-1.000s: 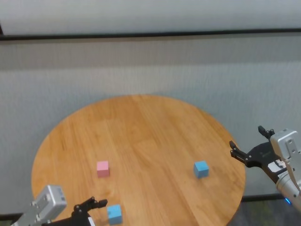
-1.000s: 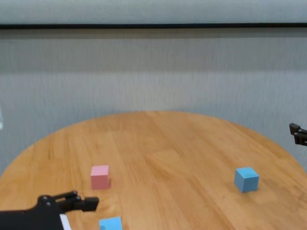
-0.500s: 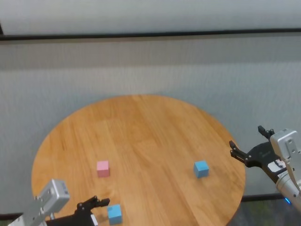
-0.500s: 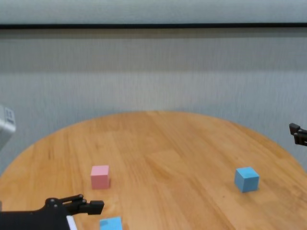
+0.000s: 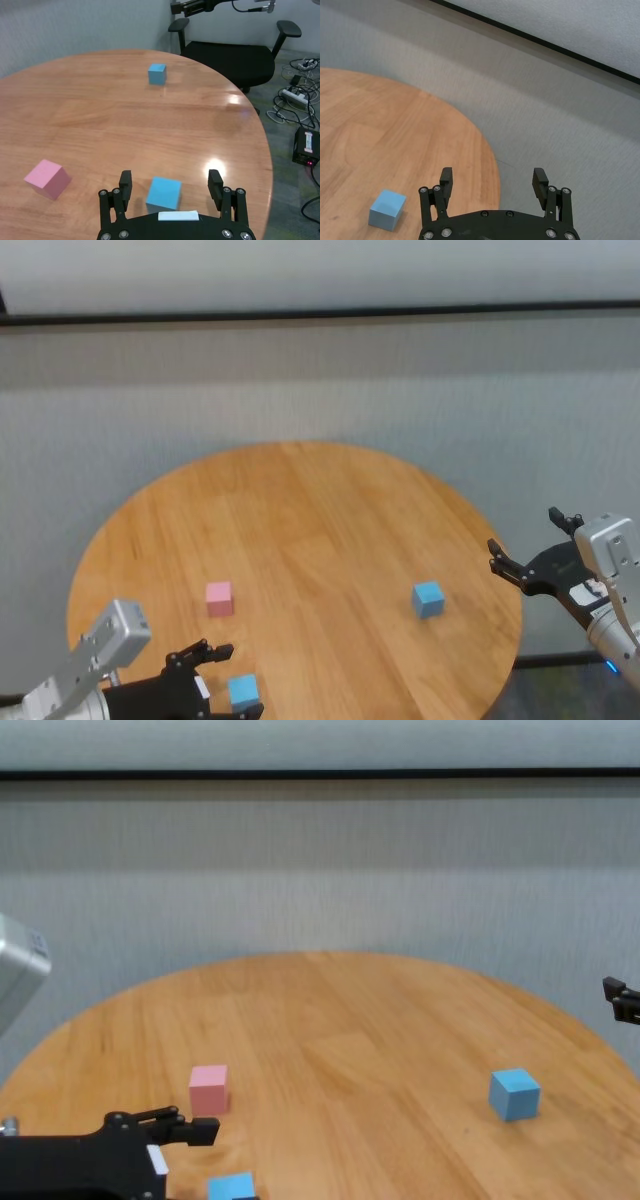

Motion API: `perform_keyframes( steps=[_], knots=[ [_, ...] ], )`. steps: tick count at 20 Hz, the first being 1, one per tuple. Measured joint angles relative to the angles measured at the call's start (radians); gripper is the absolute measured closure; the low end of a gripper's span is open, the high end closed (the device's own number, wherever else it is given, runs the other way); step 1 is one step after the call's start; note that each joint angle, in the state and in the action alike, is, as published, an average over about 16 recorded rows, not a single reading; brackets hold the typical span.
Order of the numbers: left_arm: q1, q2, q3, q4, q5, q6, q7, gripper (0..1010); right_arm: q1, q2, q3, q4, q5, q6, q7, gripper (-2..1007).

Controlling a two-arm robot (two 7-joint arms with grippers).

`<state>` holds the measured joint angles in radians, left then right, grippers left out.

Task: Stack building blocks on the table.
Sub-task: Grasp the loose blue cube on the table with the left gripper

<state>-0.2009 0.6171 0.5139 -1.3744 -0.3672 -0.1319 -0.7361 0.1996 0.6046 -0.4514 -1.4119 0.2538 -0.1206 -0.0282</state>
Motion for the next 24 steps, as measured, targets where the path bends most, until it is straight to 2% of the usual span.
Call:
perform_keyframes(
  steps=[10, 24],
  knots=[
    [-0.039, -0.025, 0.019, 0.061, 0.005, 0.004, -0.009, 10, 0.000, 0.000, 0.000, 0.000, 0.000, 0.000, 0.000, 1],
    [-0.054, -0.043, 0.036, 0.103, 0.027, 0.009, -0.003, 10, 0.000, 0.000, 0.000, 0.000, 0.000, 0.000, 0.000, 0]
  ],
)
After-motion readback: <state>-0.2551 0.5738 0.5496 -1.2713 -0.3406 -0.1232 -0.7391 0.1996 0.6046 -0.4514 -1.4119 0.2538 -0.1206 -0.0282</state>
